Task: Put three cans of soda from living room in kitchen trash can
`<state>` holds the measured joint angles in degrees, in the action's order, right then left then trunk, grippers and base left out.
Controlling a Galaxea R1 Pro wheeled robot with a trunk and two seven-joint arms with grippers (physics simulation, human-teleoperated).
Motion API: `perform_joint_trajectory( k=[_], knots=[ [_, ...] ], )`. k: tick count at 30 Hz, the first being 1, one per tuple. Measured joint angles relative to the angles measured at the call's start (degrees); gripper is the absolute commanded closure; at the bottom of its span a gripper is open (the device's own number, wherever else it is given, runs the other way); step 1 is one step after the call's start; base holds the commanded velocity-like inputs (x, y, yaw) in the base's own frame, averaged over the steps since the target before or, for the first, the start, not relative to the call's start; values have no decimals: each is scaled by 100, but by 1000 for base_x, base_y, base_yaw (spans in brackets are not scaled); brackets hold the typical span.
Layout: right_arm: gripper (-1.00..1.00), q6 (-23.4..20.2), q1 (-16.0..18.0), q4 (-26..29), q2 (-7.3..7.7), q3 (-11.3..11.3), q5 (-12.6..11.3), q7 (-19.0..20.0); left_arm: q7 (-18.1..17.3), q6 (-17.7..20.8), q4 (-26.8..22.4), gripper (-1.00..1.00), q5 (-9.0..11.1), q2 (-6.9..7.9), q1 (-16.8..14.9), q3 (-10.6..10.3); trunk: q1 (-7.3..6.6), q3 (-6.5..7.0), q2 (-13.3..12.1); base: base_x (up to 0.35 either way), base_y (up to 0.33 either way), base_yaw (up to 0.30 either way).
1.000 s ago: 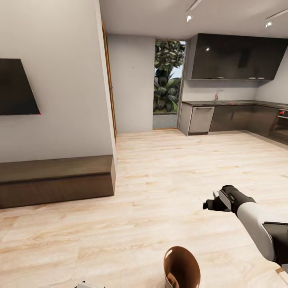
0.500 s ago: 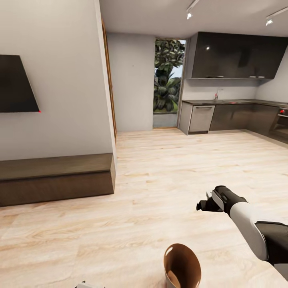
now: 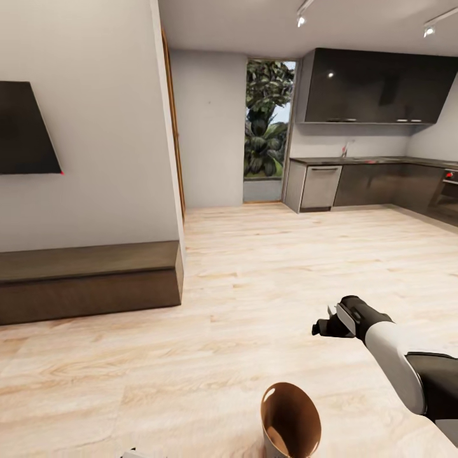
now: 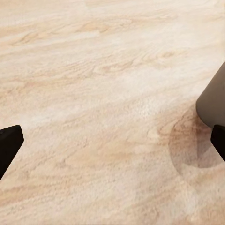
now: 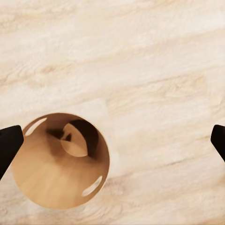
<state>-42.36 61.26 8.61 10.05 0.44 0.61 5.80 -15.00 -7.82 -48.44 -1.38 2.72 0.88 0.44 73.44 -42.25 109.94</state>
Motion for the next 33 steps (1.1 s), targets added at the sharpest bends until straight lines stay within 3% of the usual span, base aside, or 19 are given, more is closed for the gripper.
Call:
perform_joint_trajectory(
  k=[33],
  knots=[
    [-100,8,0,-165,-73,-6,0,0,-3,6,1,-100,-13,5,0,-9,725,-592,1324,0,0,0]
  ],
)
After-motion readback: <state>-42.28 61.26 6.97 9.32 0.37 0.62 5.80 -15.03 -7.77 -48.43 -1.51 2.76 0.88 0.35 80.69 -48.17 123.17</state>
